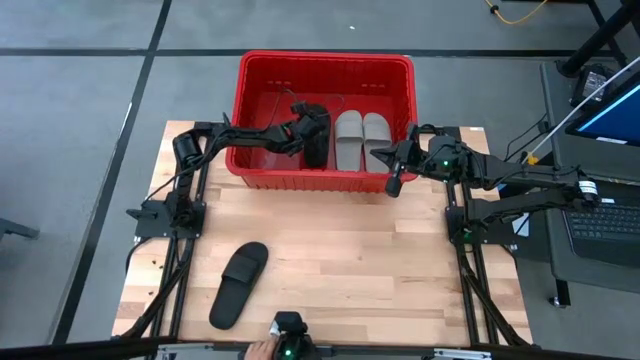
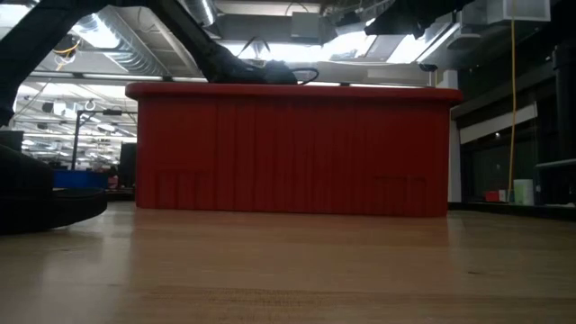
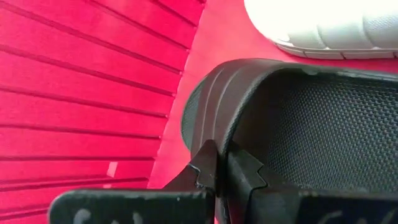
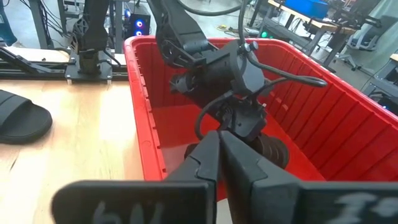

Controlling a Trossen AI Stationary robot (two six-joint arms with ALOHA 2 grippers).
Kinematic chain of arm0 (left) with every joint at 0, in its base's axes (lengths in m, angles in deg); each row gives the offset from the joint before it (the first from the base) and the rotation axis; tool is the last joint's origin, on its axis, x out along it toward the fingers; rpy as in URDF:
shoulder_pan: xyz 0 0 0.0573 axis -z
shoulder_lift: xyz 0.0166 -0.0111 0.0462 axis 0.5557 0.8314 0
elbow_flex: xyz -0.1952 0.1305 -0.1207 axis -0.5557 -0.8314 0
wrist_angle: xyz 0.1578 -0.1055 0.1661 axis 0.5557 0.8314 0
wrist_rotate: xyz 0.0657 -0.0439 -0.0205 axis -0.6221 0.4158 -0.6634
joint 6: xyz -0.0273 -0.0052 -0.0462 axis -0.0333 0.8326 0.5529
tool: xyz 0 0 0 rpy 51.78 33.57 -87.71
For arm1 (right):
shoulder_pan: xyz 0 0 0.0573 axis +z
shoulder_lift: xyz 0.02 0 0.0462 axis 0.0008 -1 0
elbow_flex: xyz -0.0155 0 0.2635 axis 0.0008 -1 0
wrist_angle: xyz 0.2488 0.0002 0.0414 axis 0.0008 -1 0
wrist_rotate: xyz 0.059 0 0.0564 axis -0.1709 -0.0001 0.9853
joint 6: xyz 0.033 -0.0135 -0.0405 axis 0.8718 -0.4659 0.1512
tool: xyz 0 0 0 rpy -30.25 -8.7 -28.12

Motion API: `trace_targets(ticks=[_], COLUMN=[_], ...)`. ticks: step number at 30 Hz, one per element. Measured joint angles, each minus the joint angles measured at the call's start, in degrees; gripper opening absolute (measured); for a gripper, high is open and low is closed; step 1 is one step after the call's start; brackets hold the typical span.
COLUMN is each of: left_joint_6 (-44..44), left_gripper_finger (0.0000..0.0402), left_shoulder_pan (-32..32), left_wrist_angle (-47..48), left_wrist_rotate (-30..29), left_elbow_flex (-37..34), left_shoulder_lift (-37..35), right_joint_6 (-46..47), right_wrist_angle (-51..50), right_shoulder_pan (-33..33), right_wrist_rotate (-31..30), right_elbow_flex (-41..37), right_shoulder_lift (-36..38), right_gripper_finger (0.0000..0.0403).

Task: Pick and place slides into bin
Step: Put the top black slide into the red bin

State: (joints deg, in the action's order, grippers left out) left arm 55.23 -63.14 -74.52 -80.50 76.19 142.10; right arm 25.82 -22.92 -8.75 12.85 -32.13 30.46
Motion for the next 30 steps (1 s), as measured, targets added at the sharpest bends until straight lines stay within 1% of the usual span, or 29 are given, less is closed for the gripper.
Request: trace_targets(ticks=[5, 10, 15, 18, 21, 24, 26, 28, 30], left_joint_6=[0.0, -1.46, -1.49, -1.49, -1.49, -0.66, 0.07, 0.17, 0.6], left_gripper_finger=[0.0005, 0.0008, 0.0044, 0.0059, 0.0064, 0.0066, 0.007, 0.0077, 0.0084], left_shoulder_pan=[-0.11, -0.11, -0.37, -0.57, -0.55, -0.53, -0.53, -0.53, -0.47], left_wrist_angle=[0.03, 0.11, 0.32, 0.9, 0.88, 0.84, 0.7, 0.64, 0.72], left_wrist_rotate=[0.11, 0.17, 0.23, 0.19, 0.21, 1.95, 4.31, 5.9, 6.25], left_elbow_flex=[0.0, 0.0, 0.0, -0.02, -0.01, -0.02, -0.02, 0.0, -0.01], left_shoulder_lift=[0.0, 0.0, 0.0, 0.0, 0.0, 0.0, 0.0, 0.0, 0.0], right_joint_6=[0.0, 0.0, 0.02, 0.02, 0.02, 0.0, 0.01, 0.01, 0.01], right_wrist_angle=[0.0, 0.0, -0.02, -0.04, -0.07, -0.09, -0.11, -0.11, -0.12], right_shoulder_pan=[0.0, 0.0, -0.02, 0.0, 0.0, -0.02, -0.01, -0.02, -0.02], right_wrist_rotate=[0.0, 0.0, 0.0, 0.0, 0.0, 0.0, 0.0, 0.0, 0.02], right_elbow_flex=[0.0, 0.0, 0.0, 0.0, 0.0, 0.0, 0.0, 0.0, 0.0], right_shoulder_lift=[0.0, 0.0, 0.0, 0.0, 0.0, 0.0, 0.0, 0.0, 0.0], right_gripper_finger=[0.0006, 0.0008, 0.0023, 0.0021, 0.0013, 0.0006, 0.0005, 0.0007, 0.0014])
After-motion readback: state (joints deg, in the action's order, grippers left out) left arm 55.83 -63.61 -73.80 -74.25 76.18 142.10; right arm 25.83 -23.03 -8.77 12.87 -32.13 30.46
